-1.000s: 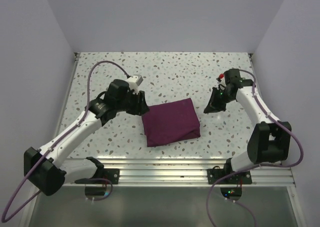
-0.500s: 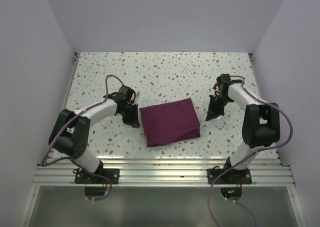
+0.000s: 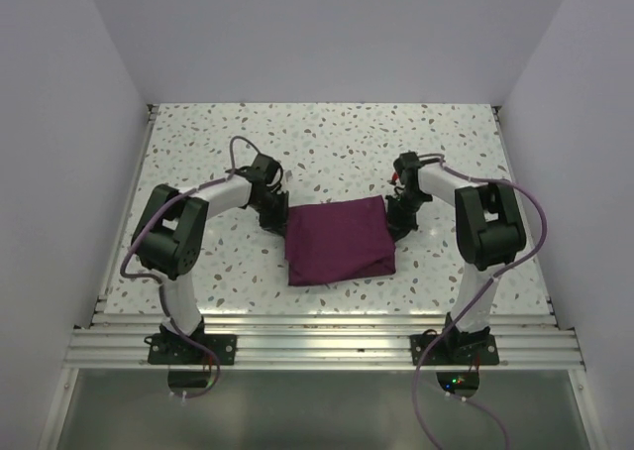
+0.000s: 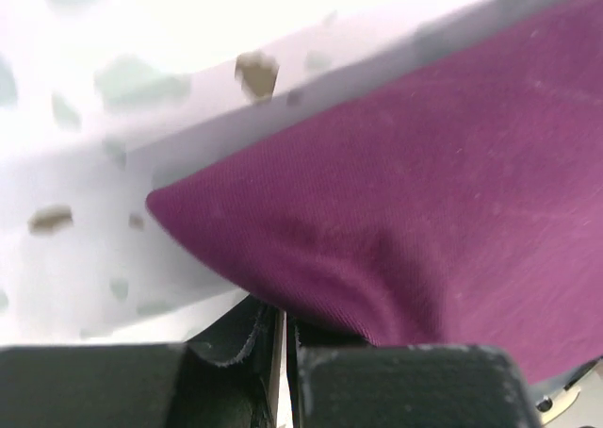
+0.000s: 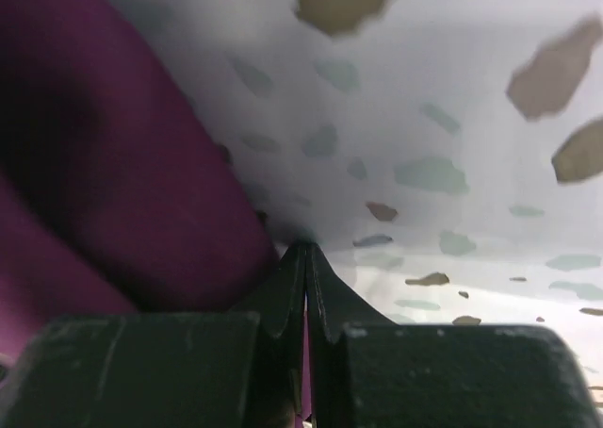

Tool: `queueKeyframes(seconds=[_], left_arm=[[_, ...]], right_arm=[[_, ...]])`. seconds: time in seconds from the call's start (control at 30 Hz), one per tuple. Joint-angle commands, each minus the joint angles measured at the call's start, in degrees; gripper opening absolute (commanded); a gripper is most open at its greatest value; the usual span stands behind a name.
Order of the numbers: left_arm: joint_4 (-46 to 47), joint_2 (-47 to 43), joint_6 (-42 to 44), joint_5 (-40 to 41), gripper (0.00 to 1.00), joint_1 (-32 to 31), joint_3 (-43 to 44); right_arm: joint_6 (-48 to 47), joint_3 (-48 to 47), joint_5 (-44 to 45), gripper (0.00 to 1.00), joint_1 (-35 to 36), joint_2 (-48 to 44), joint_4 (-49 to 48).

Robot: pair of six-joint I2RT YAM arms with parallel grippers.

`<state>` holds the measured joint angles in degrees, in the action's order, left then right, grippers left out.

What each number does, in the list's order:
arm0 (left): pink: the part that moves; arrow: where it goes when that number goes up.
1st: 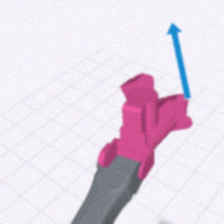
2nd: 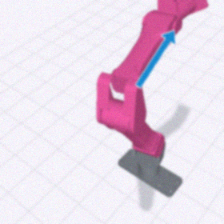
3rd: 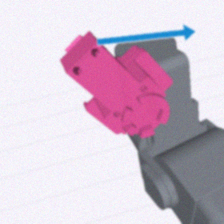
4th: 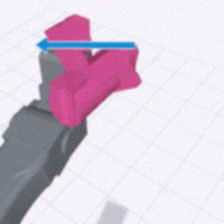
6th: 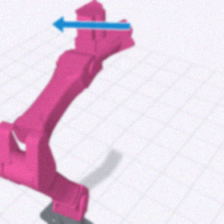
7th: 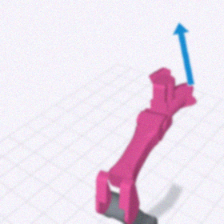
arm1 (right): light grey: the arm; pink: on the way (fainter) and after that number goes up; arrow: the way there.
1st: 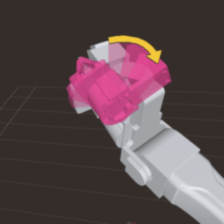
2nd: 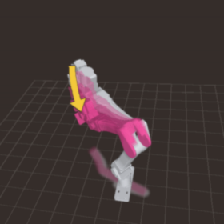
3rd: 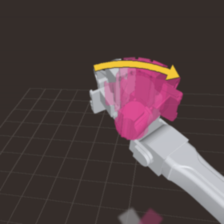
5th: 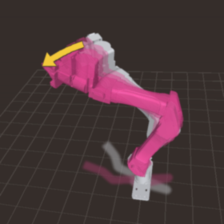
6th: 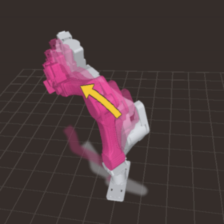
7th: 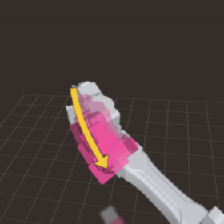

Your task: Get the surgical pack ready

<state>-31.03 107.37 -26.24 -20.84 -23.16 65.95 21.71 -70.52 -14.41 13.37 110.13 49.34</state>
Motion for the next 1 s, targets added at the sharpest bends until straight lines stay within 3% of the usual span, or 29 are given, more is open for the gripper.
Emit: queueKeyframes(seconds=[0.0, 0.13, 0.3, 0.5, 0.67, 0.73, 0.83, 0.87, 0.9, 0.93, 0.97], left_arm=[[1.3, 3.6, 1.7, -1.5, 0.08, 0.5, 5.8], [-1.0, 8.3, 2.9, -2.0, 0.09, 1.1, 14.5], [-3.0, 11.7, 3.0, -1.2, 0.14, 3.5, 19.6], [-1.8, 9.4, 3.1, 0.9, 0.38, 9.5, 15.6], [-0.8, 2.4, 4.1, 1.7, 0.6, 12.5, 11.0], [-0.1, -0.3, 3.8, 1.6, 0.64, 12.8, 8.1], [1.0, -6.6, 3.0, 1.9, 0.77, 12.9, 3.7], [1.3, -9.6, 2.3, 2.3, 0.88, 12.9, 2.4], [1.7, -11.2, 1.8, 2.5, 1.0, 12.9, 0.3], [2.8, -14.4, 1.0, 2.2, 1.0, 12.9, -1.0], [3.4, -15.9, 0.7, 2.1, 1.0, 12.9, -2.0]], right_arm=[[1.8, -7.2, -0.9, 0.0, 1.0, 3.3, -2.2], [2.3, -13.6, -1.8, 0.0, 1.7, 7.3, -0.7], [3.2, -23.4, -2.8, 0.0, 2.2, 13.7, 0.9], [3.8, -30.9, 2.2, 0.0, 2.0, 17.8, 4.8], [1.6, -26.6, 9.0, 0.01, -0.8, 11.9, 7.1], [0.4, -24.2, 11.7, 0.04, -1.7, 8.6, 7.5], [-1.1, -19.7, 14.2, 0.32, -2.9, 1.3, 8.9], [-1.7, -16.9, 15.9, 0.48, -3.0, -0.4, 9.1], [-1.7, -15.4, 15.7, 0.58, -2.9, -3.7, 9.2], [-1.8, -14.0, 15.1, 0.78, -2.9, -5.2, 9.0], [-2.0, -11.0, 14.5, 0.89, -2.8, -6.5, 8.1]])
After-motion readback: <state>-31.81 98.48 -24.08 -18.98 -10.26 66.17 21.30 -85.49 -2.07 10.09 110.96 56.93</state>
